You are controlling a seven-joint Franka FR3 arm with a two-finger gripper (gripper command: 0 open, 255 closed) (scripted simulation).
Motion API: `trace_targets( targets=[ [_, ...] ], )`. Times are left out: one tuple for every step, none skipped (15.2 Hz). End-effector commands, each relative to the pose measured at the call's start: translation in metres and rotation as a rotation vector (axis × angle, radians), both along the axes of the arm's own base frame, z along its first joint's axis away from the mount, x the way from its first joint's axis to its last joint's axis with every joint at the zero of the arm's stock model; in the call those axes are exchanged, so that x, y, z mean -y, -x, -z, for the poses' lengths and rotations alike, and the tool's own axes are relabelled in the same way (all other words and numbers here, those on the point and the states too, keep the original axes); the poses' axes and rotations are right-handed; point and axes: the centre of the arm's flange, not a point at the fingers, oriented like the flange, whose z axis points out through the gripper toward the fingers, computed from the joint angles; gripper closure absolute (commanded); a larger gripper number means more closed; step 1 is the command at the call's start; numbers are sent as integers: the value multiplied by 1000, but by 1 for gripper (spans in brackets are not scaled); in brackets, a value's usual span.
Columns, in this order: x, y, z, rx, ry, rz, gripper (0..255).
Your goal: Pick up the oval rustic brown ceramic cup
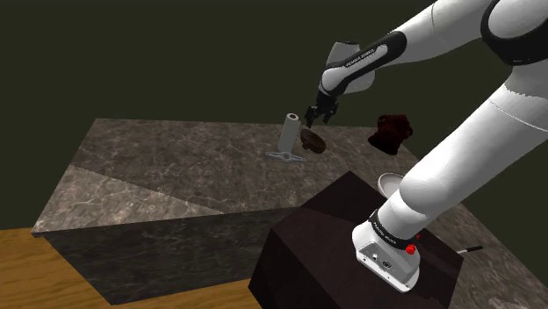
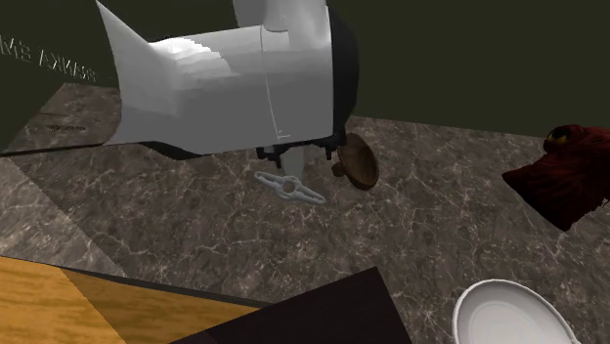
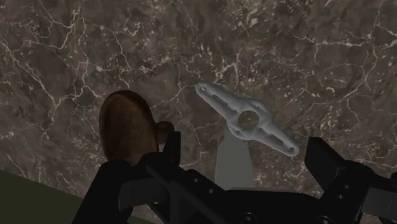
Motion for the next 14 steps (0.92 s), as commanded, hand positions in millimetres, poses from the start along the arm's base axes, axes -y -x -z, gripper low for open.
trace_targets(
  targets=[
    [16,-9,21,3,1,13,0],
    [23,-15,30,5,2,19,0],
    [30,-20,40,6,2,26,0],
    [37,-25,50,7,2,32,0],
    [44,-30,60,8,2,38,0],
    [52,-35,70,10,2,45,0],
    [59,-40,79,11,2,51,0],
    [66,-44,89,12,3,58,0],
    [74,-49,99,13,3,64,0],
    [81,-54,109,15,3,70,0],
    [88,-59,118,16,3,77,0],
    [96,-64,128,17,3,83,0],
    [103,-68,138,19,3,89,0],
    [111,-73,148,20,3,96,0]
  ],
)
